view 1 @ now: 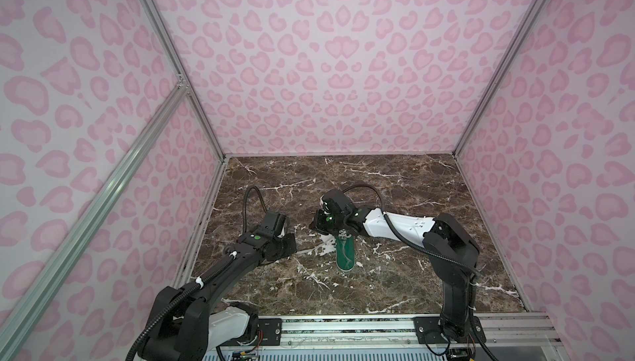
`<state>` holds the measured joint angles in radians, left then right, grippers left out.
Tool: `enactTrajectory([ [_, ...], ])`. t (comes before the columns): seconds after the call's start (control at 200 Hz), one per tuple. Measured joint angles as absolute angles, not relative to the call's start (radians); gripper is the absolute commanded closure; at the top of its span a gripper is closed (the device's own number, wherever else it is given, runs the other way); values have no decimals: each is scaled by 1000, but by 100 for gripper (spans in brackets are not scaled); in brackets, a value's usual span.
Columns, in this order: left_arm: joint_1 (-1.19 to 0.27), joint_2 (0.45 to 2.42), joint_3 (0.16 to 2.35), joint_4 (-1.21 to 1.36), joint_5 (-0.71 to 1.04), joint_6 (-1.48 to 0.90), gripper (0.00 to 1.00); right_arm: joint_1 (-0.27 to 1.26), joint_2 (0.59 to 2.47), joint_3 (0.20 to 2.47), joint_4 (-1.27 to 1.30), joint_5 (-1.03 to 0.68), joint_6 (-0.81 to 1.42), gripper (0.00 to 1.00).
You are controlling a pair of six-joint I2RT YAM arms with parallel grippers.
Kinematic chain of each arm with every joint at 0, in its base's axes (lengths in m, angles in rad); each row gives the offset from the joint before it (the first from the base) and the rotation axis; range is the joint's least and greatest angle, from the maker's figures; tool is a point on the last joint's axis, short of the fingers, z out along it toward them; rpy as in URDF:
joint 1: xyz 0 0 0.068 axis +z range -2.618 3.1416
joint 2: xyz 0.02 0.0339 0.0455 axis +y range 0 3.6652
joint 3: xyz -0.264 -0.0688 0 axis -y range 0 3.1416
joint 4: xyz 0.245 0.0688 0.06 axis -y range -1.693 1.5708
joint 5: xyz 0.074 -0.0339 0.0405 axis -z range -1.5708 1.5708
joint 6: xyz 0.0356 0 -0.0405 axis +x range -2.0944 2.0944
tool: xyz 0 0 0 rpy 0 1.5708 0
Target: Tie the shoes
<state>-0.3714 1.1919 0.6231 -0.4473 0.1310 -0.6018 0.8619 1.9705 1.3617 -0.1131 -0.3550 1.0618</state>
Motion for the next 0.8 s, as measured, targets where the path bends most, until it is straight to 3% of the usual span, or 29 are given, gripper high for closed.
enactTrajectory([
  [0.065,-373,1189,617,-448,132,-609,96,861,2011,1396,-109,-352,1062,66],
  [0.16,-376,1189,616,-447,134,-612,96,859,2062,1454,-117,-345,1040,52],
  [0.285,-381,1189,615,-448,134,-619,92,852,2071,1473,-138,-344,1009,48],
  [0.375,-381,1187,615,-455,130,-619,82,841,2047,1471,-163,-344,988,47],
  [0.46,-381,1187,616,-473,114,-618,65,824,2008,1459,-176,-335,965,47],
  [0.545,-381,1181,620,-506,90,-614,36,808,1962,1441,-205,-328,934,47],
  [0.57,-381,1175,623,-519,78,-608,22,803,1946,1433,-212,-320,925,47],
  [0.59,-381,1171,626,-529,70,-608,18,800,1935,1428,-216,-318,920,47],
  [0.7,-381,1121,648,-584,2,-633,13,773,1860,1383,-240,-315,880,47],
  [0.8,-381,1088,672,-621,-44,-638,16,736,1799,1335,-258,-308,850,47],
])
